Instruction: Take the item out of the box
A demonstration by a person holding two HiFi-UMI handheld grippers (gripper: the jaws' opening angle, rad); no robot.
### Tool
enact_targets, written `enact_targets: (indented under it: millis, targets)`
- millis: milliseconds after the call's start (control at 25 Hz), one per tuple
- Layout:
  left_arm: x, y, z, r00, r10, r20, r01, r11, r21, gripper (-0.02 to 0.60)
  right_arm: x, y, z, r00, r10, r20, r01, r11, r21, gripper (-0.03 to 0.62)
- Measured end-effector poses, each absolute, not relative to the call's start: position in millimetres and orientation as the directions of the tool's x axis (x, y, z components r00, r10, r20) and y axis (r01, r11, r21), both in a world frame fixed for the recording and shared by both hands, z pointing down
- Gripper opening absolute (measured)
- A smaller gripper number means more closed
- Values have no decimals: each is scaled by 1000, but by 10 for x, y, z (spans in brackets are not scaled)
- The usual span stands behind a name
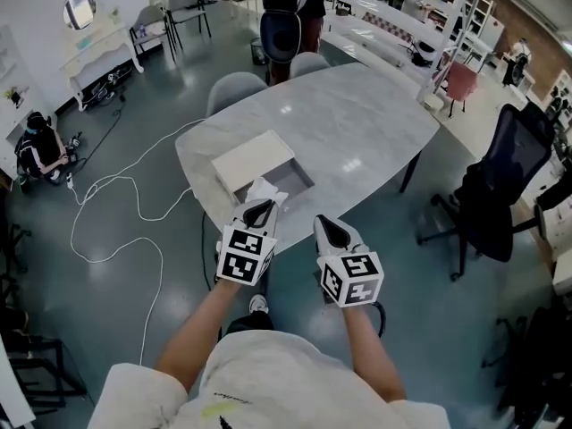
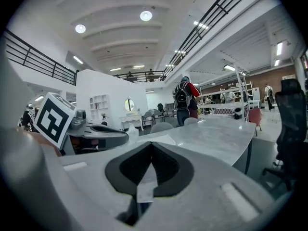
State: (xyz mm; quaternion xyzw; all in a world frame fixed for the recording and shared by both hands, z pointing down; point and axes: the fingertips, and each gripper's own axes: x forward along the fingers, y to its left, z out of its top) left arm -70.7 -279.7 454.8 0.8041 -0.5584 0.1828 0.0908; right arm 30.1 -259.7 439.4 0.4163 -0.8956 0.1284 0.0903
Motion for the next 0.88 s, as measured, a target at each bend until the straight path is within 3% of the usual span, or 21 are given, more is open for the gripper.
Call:
enact_targets:
  millis: [880]
  targets:
    - [-611, -2229, 4475, 250, -898, 362, -962, -273, -14, 20, 365, -2124, 4307, -700, -666, 259, -706, 699, -111, 5]
